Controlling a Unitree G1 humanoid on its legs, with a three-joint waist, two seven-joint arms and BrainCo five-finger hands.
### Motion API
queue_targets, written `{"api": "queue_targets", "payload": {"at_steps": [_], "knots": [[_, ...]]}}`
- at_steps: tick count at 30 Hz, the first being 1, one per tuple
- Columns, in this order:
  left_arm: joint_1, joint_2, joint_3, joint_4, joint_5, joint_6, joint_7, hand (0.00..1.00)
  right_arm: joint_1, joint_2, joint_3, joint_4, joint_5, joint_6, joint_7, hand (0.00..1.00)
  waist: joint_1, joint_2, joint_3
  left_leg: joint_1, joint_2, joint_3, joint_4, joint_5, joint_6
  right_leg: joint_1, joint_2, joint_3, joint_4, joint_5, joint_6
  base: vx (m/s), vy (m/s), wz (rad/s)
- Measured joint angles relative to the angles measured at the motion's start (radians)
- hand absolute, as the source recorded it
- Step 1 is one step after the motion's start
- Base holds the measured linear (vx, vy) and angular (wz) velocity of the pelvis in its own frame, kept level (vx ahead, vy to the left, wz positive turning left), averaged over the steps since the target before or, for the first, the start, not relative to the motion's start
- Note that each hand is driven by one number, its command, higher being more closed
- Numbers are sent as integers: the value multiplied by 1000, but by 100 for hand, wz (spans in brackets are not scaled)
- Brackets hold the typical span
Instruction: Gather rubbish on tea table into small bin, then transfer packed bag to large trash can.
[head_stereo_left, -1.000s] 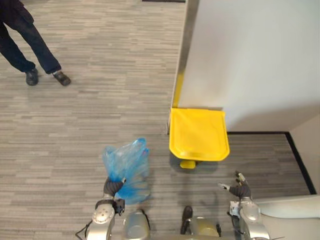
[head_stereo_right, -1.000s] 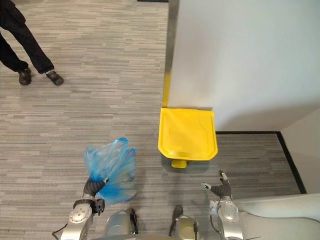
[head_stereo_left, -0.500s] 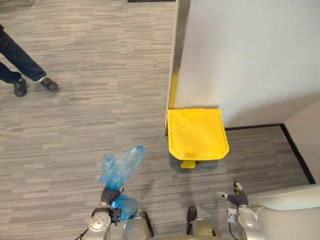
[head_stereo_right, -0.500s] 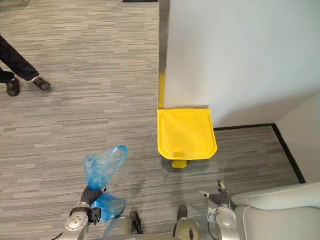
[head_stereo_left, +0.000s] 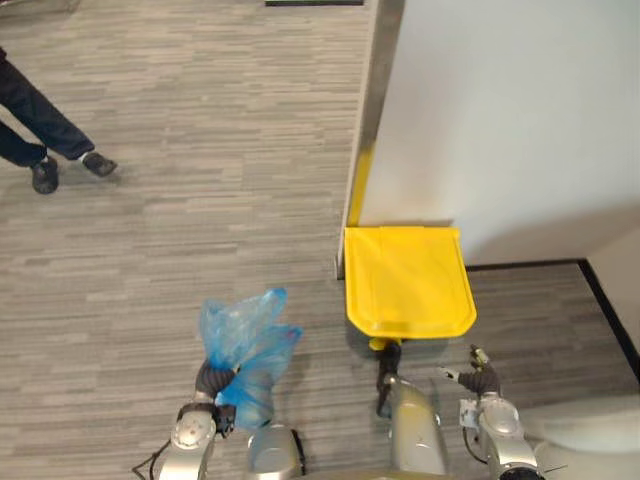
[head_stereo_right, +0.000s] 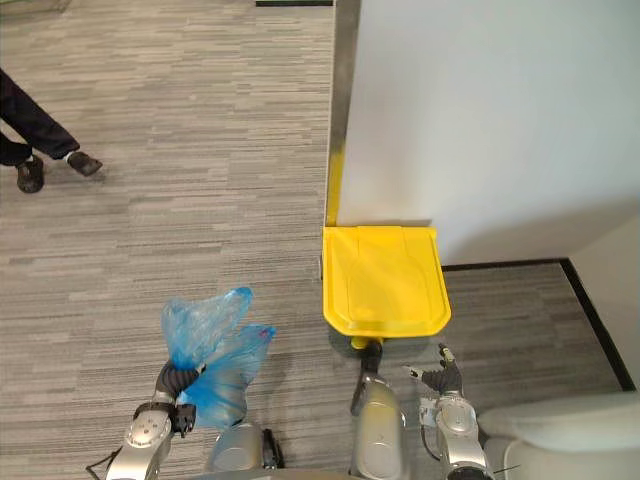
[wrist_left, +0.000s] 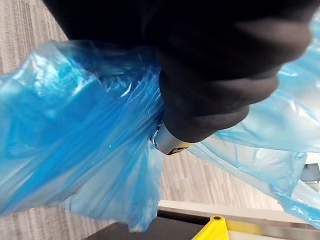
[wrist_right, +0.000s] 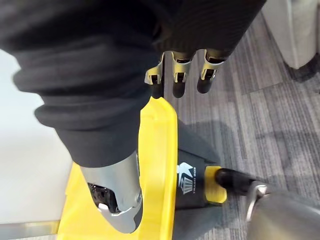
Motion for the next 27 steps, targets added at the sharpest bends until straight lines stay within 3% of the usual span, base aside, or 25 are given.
{"api": "queue_targets", "payload": {"at_steps": [1, 3, 5, 8, 14, 15, 19, 23, 27], "knots": [[-7, -2, 0, 2, 0, 0, 3, 100, 13, 0, -22, 1, 0, 12, 1, 0, -4, 4, 1, 24, 11, -14, -19, -1, -8, -15, 1, -8, 80, -64, -18, 402, -201, 34], [-11, -5, 0, 2, -8, 0, 6, 100, 17, 5, -38, 2, 10, 28, 1, 0, -3, 21, 1, 41, 69, -53, 15, 31, -68, -26, 24, -42, 201, -172, -41, 487, -226, 0], [-35, -10, -9, 2, -11, 0, 2, 100, -6, 11, -42, 1, 26, 29, 3, 0, -6, 21, 1, 25, 84, -62, 3, 63, -84, -35, 33, -58, 202, -186, -64, 344, -190, 1], [-59, -16, -17, -1, -17, -2, 2, 100, -45, 24, -43, -5, 47, 30, 6, 0, -11, 21, 1, 9, 84, -59, -41, 95, -85, -37, 27, -74, 167, -180, -65, 144, -123, 19], [-56, -15, -18, -32, -19, -10, -1, 100, -261, 39, 148, -50, 40, 26, 6, 0, 4, 22, 2, -156, 68, -71, -57, 99, -86, -108, -23, -132, 85, -94, -57, -118, -20, 40], [-55, -16, -24, -42, -19, -11, -2, 100, -323, 31, 166, -50, 36, 26, 2, 0, 7, 25, 4, -174, 66, -74, -58, 106, -99, -110, -24, -140, 68, -77, -50, -186, -34, 28], [-59, -14, -65, -97, -45, -44, -5, 100, -600, -102, 213, 3, 28, 27, -21, 0, 55, 34, 14, -204, 53, -95, -57, 114, -101, -110, -21, -141, 17, -35, -47, -168, -53, 11], [-82, -11, -139, -148, -99, -45, -23, 100, -784, -252, 248, 17, 30, 28, -29, 0, 48, 55, 63, -214, 55, -97, -58, 124, -118, -110, -4, -139, -17, -11, -53, -43, -26, -6], [-138, -9, -231, -231, -131, -54, -28, 100, -848, -300, 268, 44, 37, 30, -43, 0, 34, 54, 76, -215, 60, -97, -57, 136, -128, -110, -4, -140, -13, -1, -69, 5, -2, -1]]}}
